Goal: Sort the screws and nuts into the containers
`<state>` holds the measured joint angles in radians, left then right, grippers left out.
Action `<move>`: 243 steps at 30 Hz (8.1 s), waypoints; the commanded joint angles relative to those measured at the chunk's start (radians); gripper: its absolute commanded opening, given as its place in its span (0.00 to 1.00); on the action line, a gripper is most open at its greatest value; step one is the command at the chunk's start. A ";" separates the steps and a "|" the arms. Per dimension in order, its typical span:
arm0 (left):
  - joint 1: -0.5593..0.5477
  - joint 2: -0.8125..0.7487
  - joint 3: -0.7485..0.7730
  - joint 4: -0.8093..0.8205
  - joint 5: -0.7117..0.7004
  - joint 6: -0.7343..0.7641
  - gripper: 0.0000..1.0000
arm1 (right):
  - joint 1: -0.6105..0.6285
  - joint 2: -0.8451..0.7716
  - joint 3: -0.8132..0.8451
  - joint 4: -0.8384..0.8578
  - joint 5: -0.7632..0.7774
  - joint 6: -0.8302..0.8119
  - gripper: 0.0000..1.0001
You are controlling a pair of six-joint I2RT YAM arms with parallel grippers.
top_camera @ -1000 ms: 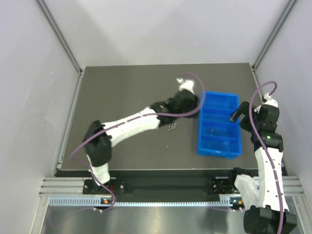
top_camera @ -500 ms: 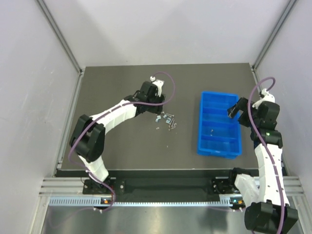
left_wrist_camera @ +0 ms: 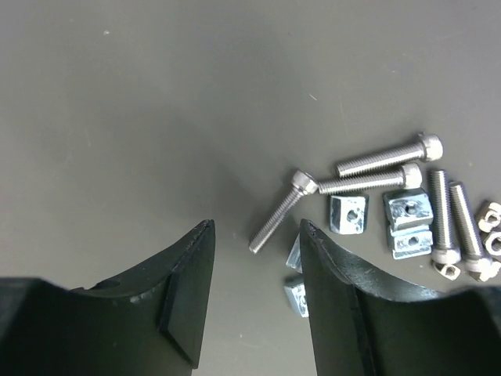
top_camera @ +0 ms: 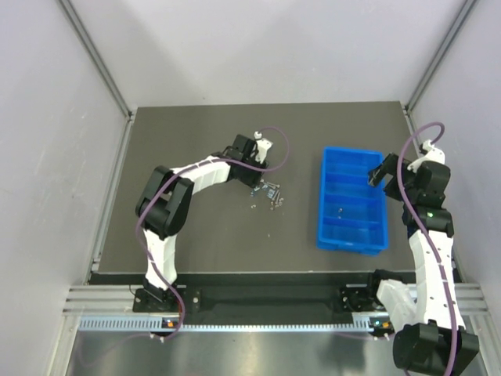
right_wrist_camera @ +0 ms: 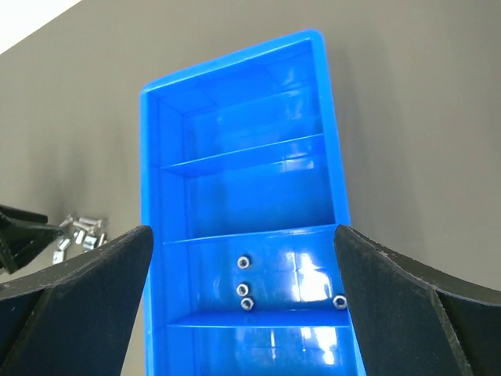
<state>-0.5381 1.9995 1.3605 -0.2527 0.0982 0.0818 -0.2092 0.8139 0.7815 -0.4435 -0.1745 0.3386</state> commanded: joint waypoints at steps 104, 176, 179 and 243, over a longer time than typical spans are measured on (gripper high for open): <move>-0.155 0.011 0.117 -0.017 -0.161 -0.074 0.63 | -0.021 0.094 0.136 -0.057 0.317 0.062 1.00; -0.125 0.015 0.204 0.167 -0.063 -0.534 0.00 | -0.021 0.077 0.113 -0.044 0.371 0.073 1.00; -0.131 0.007 0.235 0.196 -0.023 -0.583 0.00 | -0.019 0.083 0.114 -0.043 0.375 0.074 1.00; -0.122 0.011 0.196 -0.125 -0.065 -0.053 0.67 | -0.019 0.053 0.039 -0.008 0.220 0.060 1.00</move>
<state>-0.6662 1.9831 1.5089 -0.3954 -0.0315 -0.0513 -0.2253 0.8799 0.8272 -0.4637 0.0265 0.4030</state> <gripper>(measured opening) 0.676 0.996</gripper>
